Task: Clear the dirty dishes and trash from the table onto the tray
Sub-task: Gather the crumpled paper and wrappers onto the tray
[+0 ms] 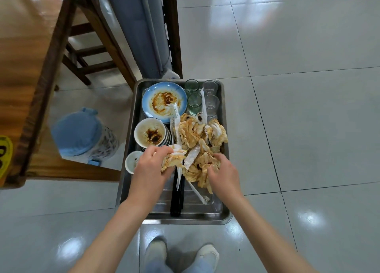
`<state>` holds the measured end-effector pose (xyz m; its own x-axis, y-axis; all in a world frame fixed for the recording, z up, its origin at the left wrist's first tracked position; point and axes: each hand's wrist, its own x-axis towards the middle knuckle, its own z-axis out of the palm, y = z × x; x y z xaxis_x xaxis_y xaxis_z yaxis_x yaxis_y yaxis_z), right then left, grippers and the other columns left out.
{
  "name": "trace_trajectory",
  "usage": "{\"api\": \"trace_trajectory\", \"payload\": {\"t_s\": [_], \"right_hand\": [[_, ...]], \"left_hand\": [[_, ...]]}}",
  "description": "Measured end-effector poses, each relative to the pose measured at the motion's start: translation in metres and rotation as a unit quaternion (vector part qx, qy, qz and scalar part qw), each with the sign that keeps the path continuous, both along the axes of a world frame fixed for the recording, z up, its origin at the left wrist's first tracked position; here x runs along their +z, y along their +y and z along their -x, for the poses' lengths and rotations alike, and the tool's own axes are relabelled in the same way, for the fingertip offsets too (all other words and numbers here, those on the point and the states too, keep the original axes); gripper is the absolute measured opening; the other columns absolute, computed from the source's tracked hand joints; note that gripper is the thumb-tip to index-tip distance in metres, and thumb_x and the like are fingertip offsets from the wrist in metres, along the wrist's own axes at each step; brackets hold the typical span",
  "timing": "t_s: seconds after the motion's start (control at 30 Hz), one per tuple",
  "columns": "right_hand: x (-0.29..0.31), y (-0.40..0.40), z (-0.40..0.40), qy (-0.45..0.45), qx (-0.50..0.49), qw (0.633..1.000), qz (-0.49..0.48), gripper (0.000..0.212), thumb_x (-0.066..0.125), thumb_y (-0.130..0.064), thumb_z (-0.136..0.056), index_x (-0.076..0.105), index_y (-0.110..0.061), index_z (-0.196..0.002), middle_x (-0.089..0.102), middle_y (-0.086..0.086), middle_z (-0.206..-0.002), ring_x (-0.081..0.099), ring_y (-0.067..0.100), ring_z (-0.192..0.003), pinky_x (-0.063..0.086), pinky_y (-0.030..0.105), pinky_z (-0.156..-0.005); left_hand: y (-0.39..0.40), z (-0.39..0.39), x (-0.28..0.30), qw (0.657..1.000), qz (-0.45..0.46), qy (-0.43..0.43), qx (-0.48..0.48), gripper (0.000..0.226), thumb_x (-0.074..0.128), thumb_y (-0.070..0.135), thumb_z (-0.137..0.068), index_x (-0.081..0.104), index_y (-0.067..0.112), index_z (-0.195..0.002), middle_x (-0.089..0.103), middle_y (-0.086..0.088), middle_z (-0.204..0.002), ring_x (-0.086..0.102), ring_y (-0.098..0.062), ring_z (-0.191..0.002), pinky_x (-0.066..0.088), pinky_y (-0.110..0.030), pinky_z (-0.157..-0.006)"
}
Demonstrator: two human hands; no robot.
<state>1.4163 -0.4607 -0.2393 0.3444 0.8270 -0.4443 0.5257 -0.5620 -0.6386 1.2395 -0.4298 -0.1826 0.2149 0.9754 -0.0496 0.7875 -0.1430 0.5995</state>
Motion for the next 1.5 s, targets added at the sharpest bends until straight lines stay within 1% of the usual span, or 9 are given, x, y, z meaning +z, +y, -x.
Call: {"api": "trace_trajectory", "payload": {"t_s": [0.3, 0.53, 0.87, 1.0, 1.07, 1.17, 1.3, 1.43, 1.5], "right_hand": [[0.010, -0.007, 0.008, -0.073, 0.038, 0.996, -0.039, 0.042, 0.057, -0.023, -0.089, 0.047, -0.020, -0.130, 0.053, -0.004, -0.127, 0.043, 0.014, -0.122, 0.036, 0.029, -0.103], [0.013, -0.002, 0.016, -0.117, 0.048, 0.992, 0.005, 0.061, 0.056, -0.028, -0.089, 0.028, -0.021, -0.143, 0.034, -0.003, -0.147, 0.028, 0.014, -0.136, 0.026, 0.034, -0.114], [0.014, 0.017, 0.025, -0.096, 0.002, 0.995, 0.005, 0.075, 0.060, -0.025, -0.087, 0.014, -0.022, -0.146, 0.032, -0.003, -0.146, 0.028, 0.014, -0.136, 0.028, 0.035, -0.113], [0.015, 0.021, 0.021, -0.110, 0.002, 0.994, 0.010, 0.075, 0.059, -0.025, -0.087, 0.013, -0.021, -0.146, 0.030, -0.003, -0.148, 0.026, 0.014, -0.136, 0.025, 0.032, -0.113], [0.016, 0.023, 0.018, -0.110, 0.004, 0.994, 0.014, 0.075, 0.059, -0.026, -0.088, 0.013, -0.021, -0.147, 0.029, -0.002, -0.148, 0.026, 0.015, -0.137, 0.025, 0.033, -0.114], [0.016, 0.027, 0.017, -0.108, -0.002, 0.994, 0.012, 0.073, 0.057, -0.027, -0.089, 0.013, -0.021, -0.147, 0.029, -0.002, -0.149, 0.025, 0.015, -0.137, 0.024, 0.033, -0.114], [0.015, 0.029, 0.020, -0.113, 0.007, 0.993, 0.016, 0.075, 0.057, -0.028, -0.089, 0.012, -0.021, -0.147, 0.027, -0.002, -0.150, 0.023, 0.015, -0.138, 0.024, 0.033, -0.114], [0.012, 0.028, 0.022, -0.123, 0.017, 0.992, 0.014, 0.075, 0.058, -0.028, -0.088, 0.012, -0.020, -0.147, 0.029, -0.002, -0.149, 0.024, 0.015, -0.137, 0.026, 0.034, -0.113], [0.012, 0.028, 0.022, -0.125, 0.017, 0.992, 0.012, 0.075, 0.058, -0.027, -0.088, 0.013, -0.020, -0.147, 0.030, -0.001, -0.148, 0.025, 0.015, -0.137, 0.027, 0.035, -0.113]], "left_hand": [[0.049, -0.038, -0.017, 0.994, -0.012, 0.032, -0.102, 0.035, 0.075, 0.009, -0.074, 0.060, 0.014, -0.105, 0.052, -0.005, -0.097, 0.051, -0.023, -0.089, 0.046, -0.035, -0.077], [0.082, -0.055, -0.043, 0.975, -0.024, 0.092, -0.203, 0.030, 0.076, 0.011, -0.073, 0.059, 0.011, -0.098, 0.052, -0.007, -0.093, 0.049, -0.025, -0.088, 0.045, -0.032, -0.072], [0.107, -0.065, -0.073, 0.927, 0.030, 0.175, -0.330, 0.039, 0.066, 0.019, -0.081, 0.050, 0.021, -0.118, 0.045, -0.005, -0.120, 0.038, -0.023, -0.107, 0.039, -0.035, -0.093], [0.103, -0.060, -0.079, 0.910, 0.043, 0.217, -0.351, 0.064, 0.064, 0.034, -0.080, 0.033, 0.033, -0.136, 0.021, -0.003, -0.152, 0.016, -0.027, -0.138, 0.017, -0.042, -0.113], [0.103, -0.060, -0.078, 0.910, 0.067, 0.202, -0.357, 0.079, 0.060, 0.050, -0.078, 0.015, 0.040, -0.143, 0.005, 0.004, -0.157, 0.000, -0.024, -0.143, 0.002, -0.045, -0.115], [0.100, -0.060, -0.076, 0.918, 0.069, 0.182, -0.347, 0.090, 0.051, 0.061, -0.075, 0.001, 0.038, -0.145, 0.001, 0.006, -0.157, -0.008, -0.020, -0.144, -0.008, -0.040, -0.112], [0.098, -0.057, -0.082, 0.922, 0.071, 0.213, -0.314, 0.080, 0.034, 0.056, -0.091, -0.011, 0.024, -0.148, -0.011, 0.004, -0.157, -0.018, -0.017, -0.142, -0.012, -0.039, -0.110], [0.093, -0.058, -0.089, 0.888, 0.109, 0.270, -0.355, 0.073, 0.024, 0.049, -0.097, -0.022, 0.021, -0.146, -0.018, 0.002, -0.156, -0.025, -0.020, -0.139, -0.017, -0.042, -0.107], [0.092, -0.058, -0.089, 0.888, 0.105, 0.268, -0.360, 0.073, 0.024, 0.050, -0.096, -0.023, 0.021, -0.145, -0.020, 0.002, -0.155, -0.028, -0.021, -0.138, -0.019, -0.043, -0.106]]}}
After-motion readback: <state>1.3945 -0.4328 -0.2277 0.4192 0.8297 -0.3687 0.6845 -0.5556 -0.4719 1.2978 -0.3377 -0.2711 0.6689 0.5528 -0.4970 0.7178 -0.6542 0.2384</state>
